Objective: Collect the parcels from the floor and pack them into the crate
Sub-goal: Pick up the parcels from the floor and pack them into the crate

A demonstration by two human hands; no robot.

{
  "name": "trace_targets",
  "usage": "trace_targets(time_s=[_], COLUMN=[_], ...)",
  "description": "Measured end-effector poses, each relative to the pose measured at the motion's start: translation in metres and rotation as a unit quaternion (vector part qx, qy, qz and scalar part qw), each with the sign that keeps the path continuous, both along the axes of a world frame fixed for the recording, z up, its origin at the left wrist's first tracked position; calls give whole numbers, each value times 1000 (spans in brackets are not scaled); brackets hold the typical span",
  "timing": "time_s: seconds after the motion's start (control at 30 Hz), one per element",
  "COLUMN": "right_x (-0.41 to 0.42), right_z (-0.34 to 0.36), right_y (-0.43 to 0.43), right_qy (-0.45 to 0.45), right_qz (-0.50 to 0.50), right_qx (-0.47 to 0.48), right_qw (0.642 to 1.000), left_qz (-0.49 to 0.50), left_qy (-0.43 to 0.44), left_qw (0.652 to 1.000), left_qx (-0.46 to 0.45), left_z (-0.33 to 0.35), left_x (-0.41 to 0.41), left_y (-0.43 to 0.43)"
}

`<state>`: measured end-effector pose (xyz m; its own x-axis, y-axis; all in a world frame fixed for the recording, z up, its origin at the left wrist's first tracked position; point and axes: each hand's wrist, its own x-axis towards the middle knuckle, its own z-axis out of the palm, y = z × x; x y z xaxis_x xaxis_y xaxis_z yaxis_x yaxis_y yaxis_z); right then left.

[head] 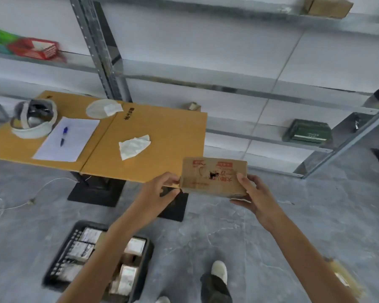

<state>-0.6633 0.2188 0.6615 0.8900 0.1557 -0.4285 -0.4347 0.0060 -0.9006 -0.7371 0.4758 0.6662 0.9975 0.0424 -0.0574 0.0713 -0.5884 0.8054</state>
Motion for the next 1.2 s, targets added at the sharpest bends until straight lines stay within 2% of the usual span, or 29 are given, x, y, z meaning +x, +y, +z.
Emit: trace_targets(time_s=[0.17,0.33,0.57,0.8,1.0,1.2], right_x=[-50,-67,-77,-111,-156,-215], right_z=[-18,-24,-47,-65,-91,-109], right_y=[58,96,116,143,217,303], right_qy=[29,18,59,126,131,159], right_qz=[56,134,138,76,-10,-113], right_qx=[45,13,-3,32,30,23], right_qw=[997,991,989,989,991,981], left_qz=[61,126,138,69,-6,-21], left_qy=[59,107,163,211,217,250], left_qw=[996,985,974,971,968,966], left_qx=[-15,-50,-73,-93,-128,-66], left_z=[-9,-20,-41,-57,-73,-97], left_x=[-54,-64,-65,-91,-116,-161], left_y=[52,92,125,168,250,362])
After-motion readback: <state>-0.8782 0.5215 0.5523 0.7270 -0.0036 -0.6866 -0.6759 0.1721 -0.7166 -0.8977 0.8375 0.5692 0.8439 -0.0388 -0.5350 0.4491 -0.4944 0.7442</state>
